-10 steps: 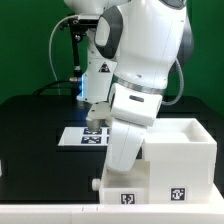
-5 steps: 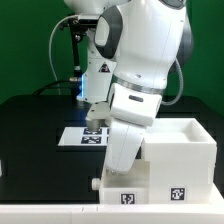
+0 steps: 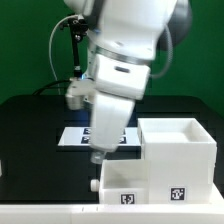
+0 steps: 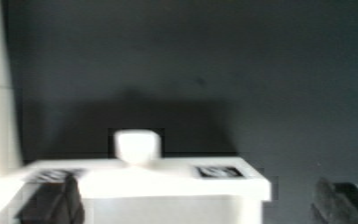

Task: Assemble drawer

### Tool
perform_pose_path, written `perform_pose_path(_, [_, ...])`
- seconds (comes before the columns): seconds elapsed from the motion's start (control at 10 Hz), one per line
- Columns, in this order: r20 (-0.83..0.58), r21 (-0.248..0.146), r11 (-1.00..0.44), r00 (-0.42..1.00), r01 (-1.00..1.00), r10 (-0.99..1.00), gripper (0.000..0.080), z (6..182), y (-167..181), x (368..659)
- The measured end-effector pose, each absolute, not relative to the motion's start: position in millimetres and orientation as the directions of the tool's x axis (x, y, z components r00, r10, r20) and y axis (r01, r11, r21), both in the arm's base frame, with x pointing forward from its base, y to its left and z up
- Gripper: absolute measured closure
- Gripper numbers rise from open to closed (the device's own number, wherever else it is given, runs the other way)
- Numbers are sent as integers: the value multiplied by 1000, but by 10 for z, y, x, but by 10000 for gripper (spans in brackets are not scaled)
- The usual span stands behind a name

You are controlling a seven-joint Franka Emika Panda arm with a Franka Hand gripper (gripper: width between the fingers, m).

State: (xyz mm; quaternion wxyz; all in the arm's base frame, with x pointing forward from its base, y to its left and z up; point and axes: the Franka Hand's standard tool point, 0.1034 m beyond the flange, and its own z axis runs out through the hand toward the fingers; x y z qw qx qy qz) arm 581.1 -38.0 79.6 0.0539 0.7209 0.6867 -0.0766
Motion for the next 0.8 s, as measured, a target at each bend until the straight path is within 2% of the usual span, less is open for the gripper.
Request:
perform_pose_path(0.1, [-158, -34, -44, 38, 998, 987, 152, 754, -560, 5795])
perform_pose_path(0.2, [-114, -25, 15, -18, 1000, 993, 152, 637, -738, 5776])
perform_pose_path(0.3, [-85, 53, 137, -132, 989, 988, 150, 461, -1041, 5697])
perform_pose_path(0.4, [-37, 13, 125, -125, 992, 992, 150, 397, -1145, 5543])
perform_pose_path(0.6, [30, -5, 123, -123, 992, 992, 150, 447, -1279, 5567])
perform_pose_path(0.8, [135, -84, 71, -59, 994, 989, 150, 455, -852, 5588])
